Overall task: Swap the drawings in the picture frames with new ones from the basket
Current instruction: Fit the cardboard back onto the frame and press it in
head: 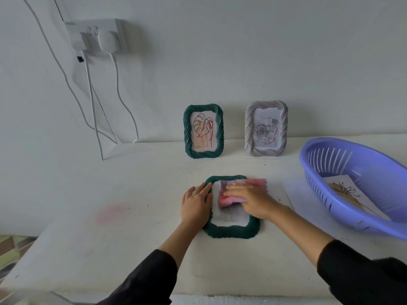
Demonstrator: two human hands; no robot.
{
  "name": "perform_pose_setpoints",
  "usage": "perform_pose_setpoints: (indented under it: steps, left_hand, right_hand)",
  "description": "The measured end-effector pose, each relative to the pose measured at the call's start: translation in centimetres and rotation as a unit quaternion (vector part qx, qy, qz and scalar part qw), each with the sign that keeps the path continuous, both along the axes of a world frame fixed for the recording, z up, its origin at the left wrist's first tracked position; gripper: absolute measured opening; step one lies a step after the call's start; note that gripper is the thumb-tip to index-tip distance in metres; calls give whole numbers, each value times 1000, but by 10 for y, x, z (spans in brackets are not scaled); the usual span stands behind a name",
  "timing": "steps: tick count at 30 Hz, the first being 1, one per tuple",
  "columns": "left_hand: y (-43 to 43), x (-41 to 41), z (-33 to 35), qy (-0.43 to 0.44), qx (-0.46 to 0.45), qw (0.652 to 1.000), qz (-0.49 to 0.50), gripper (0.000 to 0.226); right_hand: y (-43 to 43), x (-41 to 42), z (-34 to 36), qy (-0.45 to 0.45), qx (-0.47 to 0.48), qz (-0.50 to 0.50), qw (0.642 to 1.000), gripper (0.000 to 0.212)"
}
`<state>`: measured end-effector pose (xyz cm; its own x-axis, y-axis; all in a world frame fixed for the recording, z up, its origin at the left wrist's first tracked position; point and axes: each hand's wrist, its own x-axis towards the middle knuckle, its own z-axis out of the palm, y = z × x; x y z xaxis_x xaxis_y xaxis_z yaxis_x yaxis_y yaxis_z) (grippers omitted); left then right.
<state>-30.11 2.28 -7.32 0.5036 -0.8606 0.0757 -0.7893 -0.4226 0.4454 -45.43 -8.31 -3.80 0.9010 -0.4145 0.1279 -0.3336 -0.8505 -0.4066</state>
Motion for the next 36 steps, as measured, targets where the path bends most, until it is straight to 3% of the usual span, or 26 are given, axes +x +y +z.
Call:
perform_pose_setpoints:
  steps: [4, 11, 17, 20, 22, 23, 26, 28, 31, 33, 36]
  left_hand:
    - [0, 0, 0, -1, 5, 1000, 1, 45]
    - [0, -1, 0, 8, -5, 1000, 6, 44]
    - [-2, -1, 0, 37, -15, 999, 22, 44]
    - [-8, 2, 5, 74, -23, 997, 27, 42]
    - [-11, 0, 15, 161, -40, 984, 61, 41]
    - [-12, -3, 22, 211, -55, 972, 89, 42]
    - [-15, -32, 49, 265, -104, 951, 122, 67]
    - [-16, -60, 69, 270, -125, 950, 95, 86]
    - [-18, -82, 85, 302, -140, 940, 77, 87]
    - [-13, -80, 85, 296, -133, 943, 69, 85]
    - [-2, -64, 85, 285, -109, 951, 54, 76]
  right_hand:
    - [21, -34, 2, 17, -4, 99, 995, 44]
    - [-10, -2, 13, -13, 12, -28, 999, 42]
    - [28, -29, -3, -38, -2, 96, 995, 45]
    - [17, -44, 3, -34, 20, 41, 998, 48]
    - [15, -40, 18, -86, 119, -62, 987, 49]
    - [15, -33, 27, -152, 202, -120, 960, 44]
    - [18, -13, 46, -320, 395, -276, 816, 22]
    - [28, -2, 54, -328, 550, -261, 722, 27]
    - [45, 9, 56, -313, 715, -142, 609, 51]
    - [47, 10, 49, -330, 752, -118, 559, 65]
    - [52, 7, 43, -307, 776, -85, 545, 82]
